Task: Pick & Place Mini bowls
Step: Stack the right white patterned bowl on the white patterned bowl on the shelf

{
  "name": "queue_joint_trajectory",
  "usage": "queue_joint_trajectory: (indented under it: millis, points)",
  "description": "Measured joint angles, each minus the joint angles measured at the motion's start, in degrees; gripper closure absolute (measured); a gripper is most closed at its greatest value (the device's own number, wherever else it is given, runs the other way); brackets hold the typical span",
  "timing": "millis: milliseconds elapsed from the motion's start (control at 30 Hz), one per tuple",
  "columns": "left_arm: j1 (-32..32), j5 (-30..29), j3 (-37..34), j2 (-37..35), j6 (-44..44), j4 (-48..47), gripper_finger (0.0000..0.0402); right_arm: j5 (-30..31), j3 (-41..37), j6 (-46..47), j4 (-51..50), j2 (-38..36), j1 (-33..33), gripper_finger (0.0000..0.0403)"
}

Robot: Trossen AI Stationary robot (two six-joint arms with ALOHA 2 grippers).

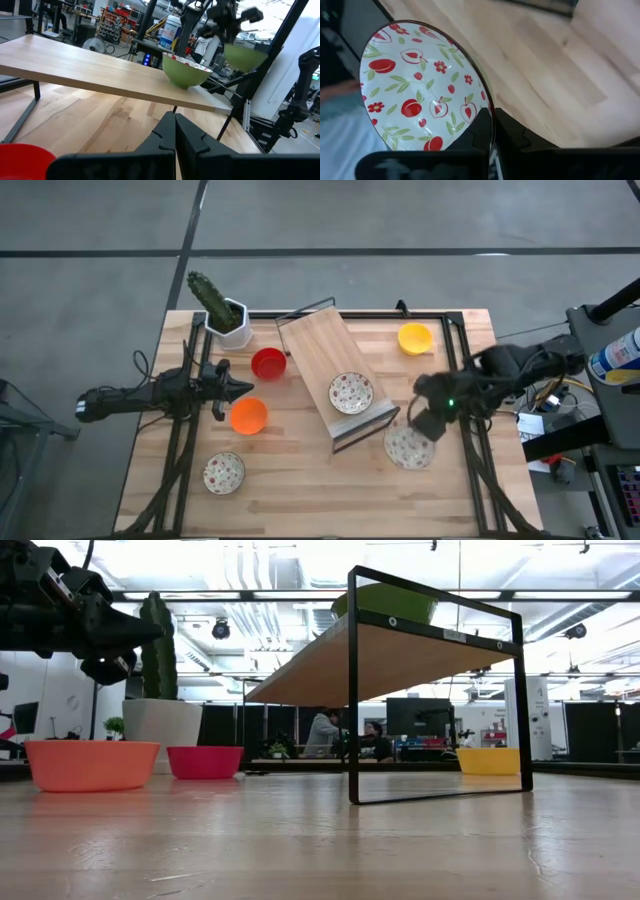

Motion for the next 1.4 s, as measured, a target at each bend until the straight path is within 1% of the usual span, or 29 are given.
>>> queue_joint_trajectory:
  millis: [133, 400, 500, 600, 700, 833, 933, 1100, 1400]
  points:
    - [0.0, 0.0, 0.0, 0.0, 0.0, 0.0, 0.0402, 0.0, 7.1, -2.0, -0.7, 2.6, -5.6, 0.0392]
    - [0.0, 0.0, 0.0, 0.0, 0.0, 0.0, 0.0402, 0.0, 19.7, -11.9, -1.6, 10.7, -16.0, 0.0391]
    - [0.0, 0.0, 0.0, 0.0, 0.0, 0.0, 0.0402, -2.1, 24.2, -13.7, -3.4, 14.5, -18.9, 0.0390]
    - [0.0, 0.0, 0.0, 0.0, 0.0, 0.0, 0.0402, -3.7, 29.4, -17.5, -4.1, 19.0, -20.3, 0.0390]
    - [0.0, 0.0, 0.0, 0.0, 0.0, 0.0, 0.0402, -4.7, 34.6, -22.7, -8.4, 23.9, -22.1, 0.0390]
    - [0.0, 0.0, 0.0, 0.0, 0.0, 0.0, 0.0402, -4.3, 39.9, -30.6, -15.1, 29.8, -24.7, 0.0390]
    - [0.0, 0.0, 0.0, 0.0, 0.0, 0.0, 0.0402, -4.3, 41.8, -35.1, -16.9, 32.8, -26.0, 0.0390]
    - [0.0, 0.0, 0.0, 0.0, 0.0, 0.0, 0.0402, -4.5, 42.4, -38.8, -16.9, 35.7, -28.2, 0.0390]
    - [0.0, 0.0, 0.0, 0.0, 0.0, 0.0, 0.0402, -4.3, 38.2, -44.2, -16.9, 36.1, -30.5, 0.0390]
